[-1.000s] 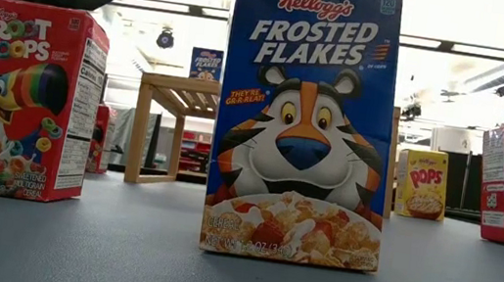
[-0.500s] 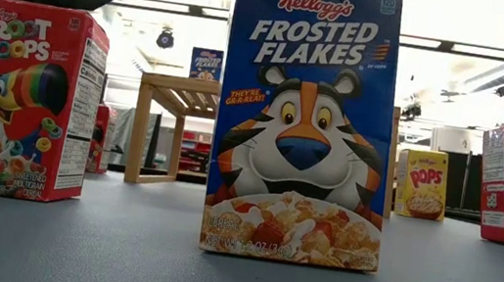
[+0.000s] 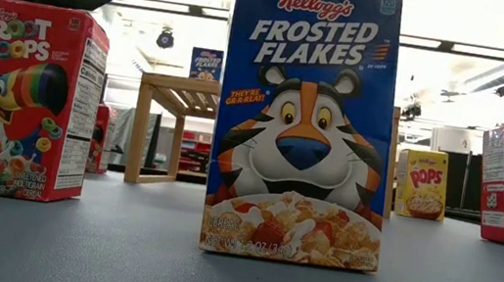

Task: Stack cereal on shelf
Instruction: Put the right blue cereal box on the shelf aligned with the other blue cereal box

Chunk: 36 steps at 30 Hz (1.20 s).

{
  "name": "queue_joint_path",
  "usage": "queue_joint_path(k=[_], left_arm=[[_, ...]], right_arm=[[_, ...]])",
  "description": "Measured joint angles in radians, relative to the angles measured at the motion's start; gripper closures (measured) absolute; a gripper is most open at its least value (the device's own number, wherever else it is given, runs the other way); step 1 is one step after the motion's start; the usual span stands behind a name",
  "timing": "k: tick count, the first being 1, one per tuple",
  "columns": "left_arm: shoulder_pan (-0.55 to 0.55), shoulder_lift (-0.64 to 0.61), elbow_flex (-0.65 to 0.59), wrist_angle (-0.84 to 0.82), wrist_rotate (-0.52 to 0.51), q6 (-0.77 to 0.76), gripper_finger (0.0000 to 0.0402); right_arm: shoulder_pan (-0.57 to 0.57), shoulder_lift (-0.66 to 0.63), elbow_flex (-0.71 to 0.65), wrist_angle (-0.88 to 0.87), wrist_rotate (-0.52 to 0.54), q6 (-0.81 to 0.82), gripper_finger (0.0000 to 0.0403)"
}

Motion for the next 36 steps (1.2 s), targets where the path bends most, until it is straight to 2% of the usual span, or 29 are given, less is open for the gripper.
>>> queue_joint_path(k=[20,24,28,36], left_arm=[[0.000,0.000,0.000,0.000,0.000,0.000,0.0208],[0.000,0.000,0.000,0.000,0.000,0.000,0.0208],[0.000,0.000,0.000,0.000,0.000,0.000,0.0208],[0.000,0.000,0.000,0.000,0.000,0.000,0.0208]], right_arm=[[0.000,0.018,0.000,-0.003,-0.001,-0.071,0.0280],[0.000,0.014,0.000,-0.003,-0.032,-0.083,0.0275],[0.000,0.013,0.000,0.000,-0.054,-0.088,0.0248],[0.000,0.011,-0.001,0.029,-0.054,-0.088,0.0169]])
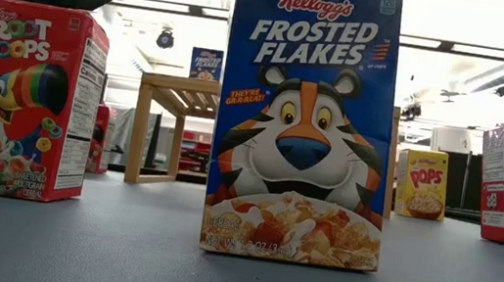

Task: Stack cereal on shelf
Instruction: Put the right blue cereal box on the shelf aligned with the other blue cereal box

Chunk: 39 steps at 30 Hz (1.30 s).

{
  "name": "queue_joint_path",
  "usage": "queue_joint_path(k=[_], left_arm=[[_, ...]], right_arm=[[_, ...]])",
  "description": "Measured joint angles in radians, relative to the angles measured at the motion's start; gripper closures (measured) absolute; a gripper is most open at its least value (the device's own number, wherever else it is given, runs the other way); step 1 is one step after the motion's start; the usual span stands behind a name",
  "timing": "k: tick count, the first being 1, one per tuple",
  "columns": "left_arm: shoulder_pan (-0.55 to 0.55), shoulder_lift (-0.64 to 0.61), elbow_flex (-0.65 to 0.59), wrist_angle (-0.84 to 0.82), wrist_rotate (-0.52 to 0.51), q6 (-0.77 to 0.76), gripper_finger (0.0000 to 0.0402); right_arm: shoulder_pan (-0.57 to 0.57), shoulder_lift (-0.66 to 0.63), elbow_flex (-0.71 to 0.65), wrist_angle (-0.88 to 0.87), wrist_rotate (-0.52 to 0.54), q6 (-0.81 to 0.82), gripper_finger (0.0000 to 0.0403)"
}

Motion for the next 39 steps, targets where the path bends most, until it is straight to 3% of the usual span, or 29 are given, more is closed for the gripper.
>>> queue_joint_path(k=[14,39], left_arm=[[0.000,0.000,0.000,0.000,0.000,0.000,0.0208],[0.000,0.000,0.000,0.000,0.000,0.000,0.0208]], right_arm=[[0.000,0.057,0.000,0.002,0.000,0.026,0.0077],[-0.002,0.113,0.000,-0.025,0.009,-0.003,0.0077]])
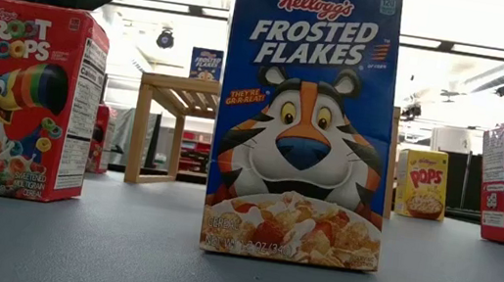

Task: Stack cereal on shelf
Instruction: Put the right blue cereal box on the shelf aligned with the other blue cereal box

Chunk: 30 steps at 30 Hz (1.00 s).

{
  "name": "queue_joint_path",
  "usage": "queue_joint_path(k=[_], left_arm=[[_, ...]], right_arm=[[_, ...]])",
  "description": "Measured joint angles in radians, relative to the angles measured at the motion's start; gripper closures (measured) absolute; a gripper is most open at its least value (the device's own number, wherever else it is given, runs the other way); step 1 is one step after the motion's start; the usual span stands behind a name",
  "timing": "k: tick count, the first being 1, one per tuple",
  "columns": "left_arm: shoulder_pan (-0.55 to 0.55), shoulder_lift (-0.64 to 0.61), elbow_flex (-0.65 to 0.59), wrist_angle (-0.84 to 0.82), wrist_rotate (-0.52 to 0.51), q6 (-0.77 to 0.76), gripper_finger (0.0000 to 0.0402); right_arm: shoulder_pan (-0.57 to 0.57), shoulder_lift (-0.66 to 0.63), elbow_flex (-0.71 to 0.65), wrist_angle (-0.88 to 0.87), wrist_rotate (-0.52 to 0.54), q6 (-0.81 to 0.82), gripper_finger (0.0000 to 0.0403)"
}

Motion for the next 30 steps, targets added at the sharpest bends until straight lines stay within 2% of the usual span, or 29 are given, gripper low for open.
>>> queue_joint_path(k=[5,16,30], left_arm=[[0.000,0.000,0.000,0.000,0.000,0.000,0.0208],[0.000,0.000,0.000,0.000,0.000,0.000,0.0208],[0.000,0.000,0.000,0.000,0.000,0.000,0.0208]], right_arm=[[0.000,0.000,0.000,-0.005,0.001,0.000,0.0084],[0.000,0.000,0.000,-0.008,0.030,-0.026,0.0184],[0.000,-0.001,0.000,-0.006,0.053,-0.028,0.0202]])
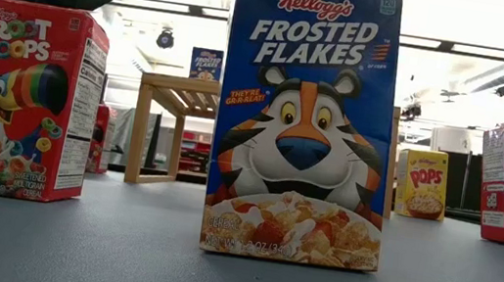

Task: Stack cereal on shelf
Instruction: Put the right blue cereal box on the shelf aligned with the other blue cereal box

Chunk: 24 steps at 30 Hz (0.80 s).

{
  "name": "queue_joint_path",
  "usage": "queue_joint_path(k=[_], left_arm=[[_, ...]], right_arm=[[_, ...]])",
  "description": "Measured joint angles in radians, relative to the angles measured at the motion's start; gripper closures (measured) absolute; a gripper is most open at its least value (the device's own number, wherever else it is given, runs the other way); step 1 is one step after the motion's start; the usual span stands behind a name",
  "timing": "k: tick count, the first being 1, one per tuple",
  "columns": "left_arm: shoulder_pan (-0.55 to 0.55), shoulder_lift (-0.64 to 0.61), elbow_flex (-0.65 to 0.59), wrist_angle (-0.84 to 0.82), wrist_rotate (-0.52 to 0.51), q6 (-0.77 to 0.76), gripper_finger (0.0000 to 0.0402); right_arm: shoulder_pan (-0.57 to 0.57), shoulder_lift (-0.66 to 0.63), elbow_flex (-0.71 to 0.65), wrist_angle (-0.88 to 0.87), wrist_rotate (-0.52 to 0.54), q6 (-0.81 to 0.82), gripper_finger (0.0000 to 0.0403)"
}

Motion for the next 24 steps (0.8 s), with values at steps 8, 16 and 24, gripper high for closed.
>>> queue_joint_path(k=[8,16,24], left_arm=[[0.000,0.000,0.000,0.000,0.000,0.000,0.0208],[0.000,0.000,0.000,0.000,0.000,0.000,0.0208],[0.000,0.000,0.000,0.000,0.000,0.000,0.0208]], right_arm=[[0.000,-0.001,0.000,0.007,0.001,-0.011,0.0236],[0.000,-0.002,0.072,-0.002,0.073,-0.114,0.0239],[-0.031,-0.003,0.184,-0.036,0.259,-0.345,0.0239]])
